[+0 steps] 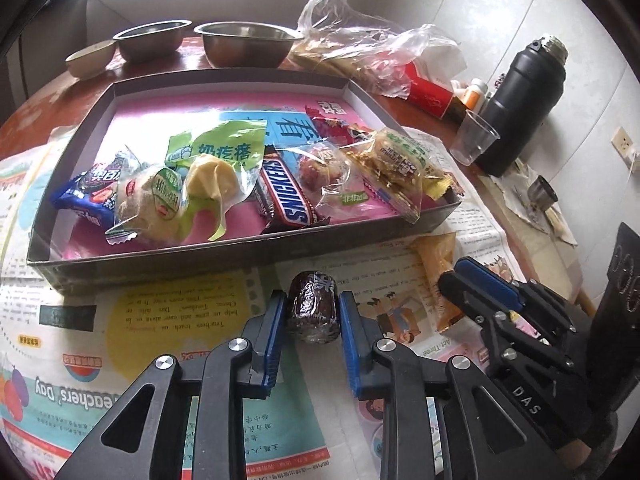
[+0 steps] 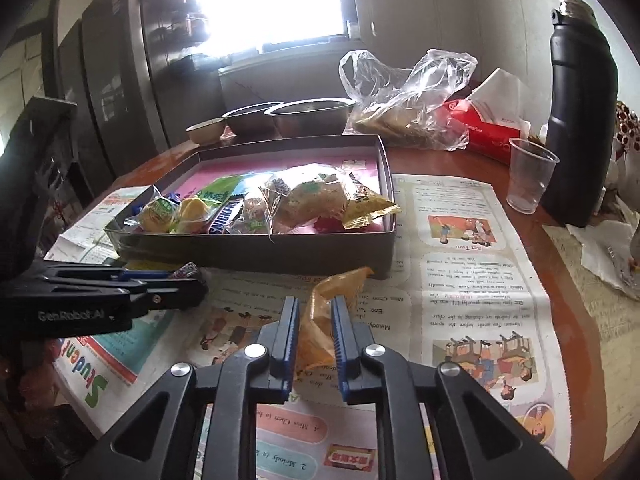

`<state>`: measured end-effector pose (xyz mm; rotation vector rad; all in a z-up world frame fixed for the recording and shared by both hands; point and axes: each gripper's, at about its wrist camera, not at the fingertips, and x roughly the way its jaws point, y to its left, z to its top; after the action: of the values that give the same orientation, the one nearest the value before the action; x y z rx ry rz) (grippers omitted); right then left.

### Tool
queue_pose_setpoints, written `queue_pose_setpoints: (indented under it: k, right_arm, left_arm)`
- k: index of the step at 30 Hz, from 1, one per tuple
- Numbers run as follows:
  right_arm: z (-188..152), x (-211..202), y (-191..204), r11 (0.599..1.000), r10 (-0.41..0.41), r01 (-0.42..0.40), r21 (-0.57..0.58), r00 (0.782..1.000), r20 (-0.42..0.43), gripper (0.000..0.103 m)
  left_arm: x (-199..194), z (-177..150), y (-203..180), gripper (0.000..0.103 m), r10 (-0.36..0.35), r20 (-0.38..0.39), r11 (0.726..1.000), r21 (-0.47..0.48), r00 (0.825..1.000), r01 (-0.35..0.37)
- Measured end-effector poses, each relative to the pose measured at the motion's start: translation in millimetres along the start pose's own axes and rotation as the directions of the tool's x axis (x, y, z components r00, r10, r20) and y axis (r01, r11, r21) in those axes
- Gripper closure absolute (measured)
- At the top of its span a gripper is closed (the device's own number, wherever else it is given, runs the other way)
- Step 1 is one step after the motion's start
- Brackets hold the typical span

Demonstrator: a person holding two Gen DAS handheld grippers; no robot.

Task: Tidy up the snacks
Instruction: 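Carry the chocolate with the left tool and gold snack with the right tool into the tray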

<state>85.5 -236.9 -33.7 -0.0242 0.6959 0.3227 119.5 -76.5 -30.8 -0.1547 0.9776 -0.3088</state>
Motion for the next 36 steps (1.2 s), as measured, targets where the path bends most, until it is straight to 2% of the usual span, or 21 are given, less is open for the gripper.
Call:
queue_pose_setpoints:
  k: [1, 3, 4, 9, 11, 13, 15, 20, 26, 29, 36]
  right_arm:
    - [0.1, 1.2, 0.0, 1.0, -0.003, 0.003, 0.001, 1.0, -0.002, 0.071]
    - [0.2, 4.8, -0.2, 1.0, -0.015, 0.015, 0.008, 1.0, -0.013, 0.059]
    - [-0.4, 7.0, -0.6, 1.0, -0.023, 0.023, 0.011, 1.0, -0.017, 0.058]
    - [-1.3, 18.4, -2.6, 0.999, -0.039, 0.04, 0.016, 0.999, -0.037, 0.059]
    - [-0.7, 21.8, -2.8, 0.999, -0.035, 0.035, 0.014, 0.998, -0.044, 0.073]
    - [0.2, 22.8, -1.2, 0.999, -0.033, 0.033, 0.003, 0.999, -0.041, 0.078]
    - [0.0, 22.1, -0.3, 0.999, -0.032, 0.032, 0.005, 0.999, -0.036, 0.078]
    - [-0.7, 7.3, 6.1, 0.999, 0.035, -0.034, 0.023, 0.999, -0.019, 0.079]
    - [22.1, -25.2, 27.4, 0.994, 0.107, -0.107, -0.005, 0.991, 0.082, 0.079]
    - [37.3, -23.3, 31.5, 0.993, 0.114, -0.115, -0.001, 0.987, 0.109, 0.079]
    - [63.7, 0.2, 37.8, 0.992, 0.127, -0.128, 0.006, 0.985, 0.114, 0.079]
  left_arm:
    - [-0.2, 0.0, -0.4, 0.076, -0.003, 0.0, 1.0, 0.001, 1.0, 0.003]
    - [-0.6, -0.3, -1.3, 0.076, -0.008, -0.002, 1.0, 0.005, 1.0, 0.008]
    - [-0.6, -0.3, -1.6, 0.076, -0.009, -0.002, 1.0, 0.005, 1.0, 0.009]
    - [-2.6, 0.1, -0.4, 0.076, -0.018, 0.001, 1.0, 0.007, 1.0, 0.018]
    - [-3.8, 0.6, 0.3, 0.076, -0.02, 0.004, 1.0, 0.007, 1.0, 0.02]
    - [-6.4, 1.0, 1.7, 0.076, -0.024, 0.009, 1.0, 0.007, 1.0, 0.024]
    - [-10.7, 1.5, 4.6, 0.076, -0.03, 0.015, 1.0, 0.005, 0.999, 0.03]
    - [-27.8, 4.1, 12.4, 0.076, -0.05, 0.053, 0.999, -0.012, 0.997, 0.051]
    - [-53.4, 15.2, 30.0, 0.076, -0.043, 0.13, 0.998, -0.046, 0.991, 0.049]
    - [-58.1, 23.8, 39.1, 0.076, -0.023, 0.157, 0.997, -0.064, 0.987, 0.033]
    - [-50.3, 40.8, 64.6, 0.076, 0.004, 0.188, 0.992, -0.126, 0.982, 0.02]
